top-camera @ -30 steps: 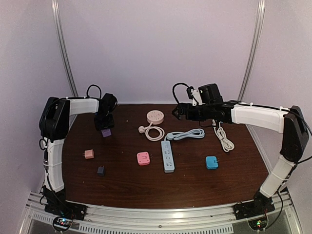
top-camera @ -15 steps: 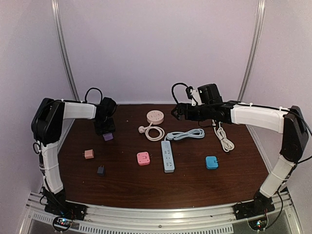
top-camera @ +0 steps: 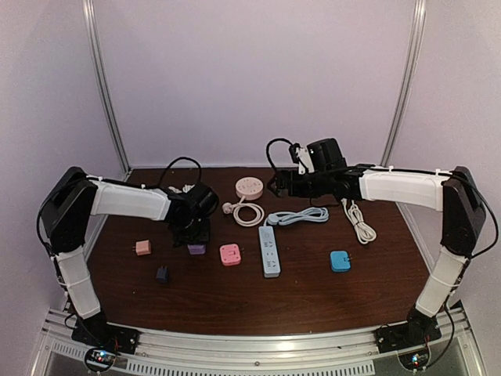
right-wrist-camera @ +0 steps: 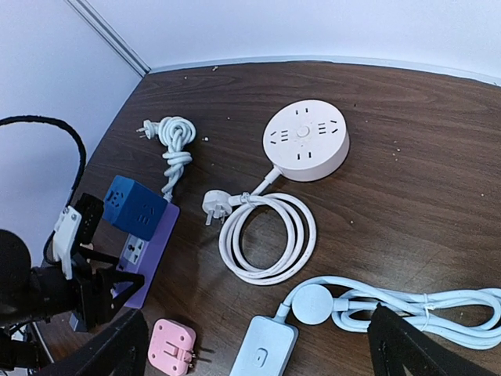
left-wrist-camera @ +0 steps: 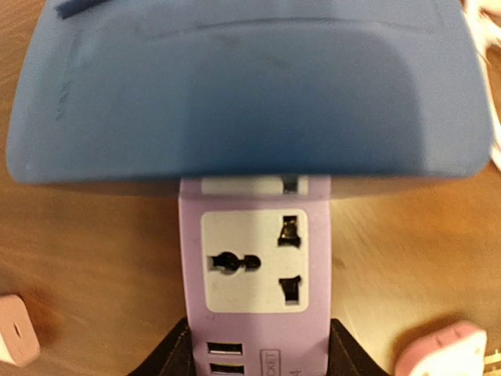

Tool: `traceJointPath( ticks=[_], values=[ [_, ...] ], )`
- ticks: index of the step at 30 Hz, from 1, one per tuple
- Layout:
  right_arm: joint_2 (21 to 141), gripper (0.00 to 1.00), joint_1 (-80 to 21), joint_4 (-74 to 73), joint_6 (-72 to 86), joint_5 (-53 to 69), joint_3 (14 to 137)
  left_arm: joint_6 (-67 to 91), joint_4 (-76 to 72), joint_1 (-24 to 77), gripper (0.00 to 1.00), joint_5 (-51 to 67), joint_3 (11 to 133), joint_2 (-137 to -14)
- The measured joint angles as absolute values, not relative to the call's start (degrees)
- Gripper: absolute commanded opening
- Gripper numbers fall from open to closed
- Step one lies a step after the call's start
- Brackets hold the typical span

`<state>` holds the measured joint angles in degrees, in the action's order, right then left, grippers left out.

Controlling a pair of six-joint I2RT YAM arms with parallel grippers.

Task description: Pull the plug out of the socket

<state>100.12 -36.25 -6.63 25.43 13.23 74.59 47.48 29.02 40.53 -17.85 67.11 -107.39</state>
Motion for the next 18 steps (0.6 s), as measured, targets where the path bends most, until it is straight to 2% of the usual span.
traceJointPath(
  ticks=[4, 14, 18],
  values=[
    [101.6, 0.99, -37.1, -6.4, 25.4, 13.2, 75.9, 49.0, 29.7, 45.4, 0.45, -17.8, 65.0, -105.5],
    [103.7, 1.0, -38.0, -5.8, 25.5, 13.2, 76.8, 49.0, 34.0, 48.1, 0.77, -16.1, 64.2, -103.4],
    [103.8, 1.0, -38.0, -5.8, 25.6, 13.2, 76.8, 47.6, 36.2, 48.1, 0.85, -15.6, 66.0, -103.1]
  ],
)
